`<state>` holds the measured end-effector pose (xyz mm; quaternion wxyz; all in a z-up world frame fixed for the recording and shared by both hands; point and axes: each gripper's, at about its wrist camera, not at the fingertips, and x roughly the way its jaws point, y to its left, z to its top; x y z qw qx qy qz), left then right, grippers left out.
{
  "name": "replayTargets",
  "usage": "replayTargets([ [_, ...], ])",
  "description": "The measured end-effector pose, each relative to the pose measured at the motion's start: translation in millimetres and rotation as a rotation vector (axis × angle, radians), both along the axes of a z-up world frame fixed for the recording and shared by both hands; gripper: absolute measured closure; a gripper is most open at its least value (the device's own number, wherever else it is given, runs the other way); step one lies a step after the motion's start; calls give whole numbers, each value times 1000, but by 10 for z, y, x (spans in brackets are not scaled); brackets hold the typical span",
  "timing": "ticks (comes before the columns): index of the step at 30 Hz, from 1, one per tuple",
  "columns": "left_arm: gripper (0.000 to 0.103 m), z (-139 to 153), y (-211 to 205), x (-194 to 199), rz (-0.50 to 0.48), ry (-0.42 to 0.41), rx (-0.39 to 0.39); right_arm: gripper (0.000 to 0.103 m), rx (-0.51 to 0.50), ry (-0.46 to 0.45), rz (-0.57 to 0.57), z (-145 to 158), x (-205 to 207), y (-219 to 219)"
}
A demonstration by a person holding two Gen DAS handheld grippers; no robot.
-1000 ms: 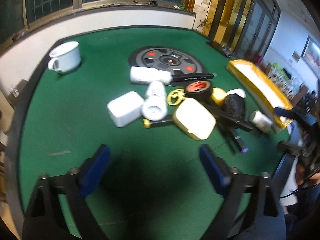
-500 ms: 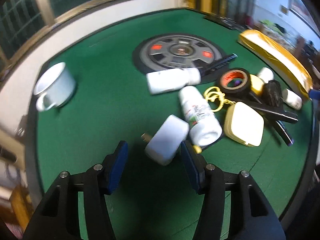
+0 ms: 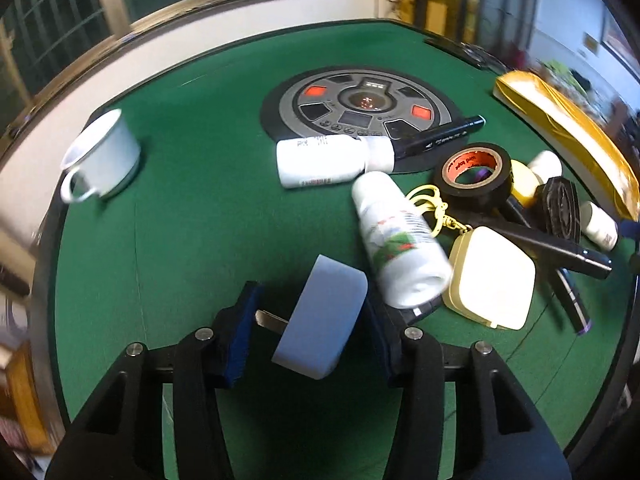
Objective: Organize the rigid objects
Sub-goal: 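Grasp the white pill bottle with the right gripper and lift it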
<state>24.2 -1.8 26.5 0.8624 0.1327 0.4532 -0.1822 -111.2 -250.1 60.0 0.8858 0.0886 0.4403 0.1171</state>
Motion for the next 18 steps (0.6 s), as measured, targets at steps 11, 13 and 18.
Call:
replayTargets([
  [11,55,-71,2,-21,27,7,-33,43,-220,61,74,-50,338,6],
  [13,55,-83,-5,-19,29,1,-32,43,-245,88,101,-116,401,9],
  [18,56,-98,-32,-63,50,-36,-20,73,-289,99,127,-249,424,95],
])
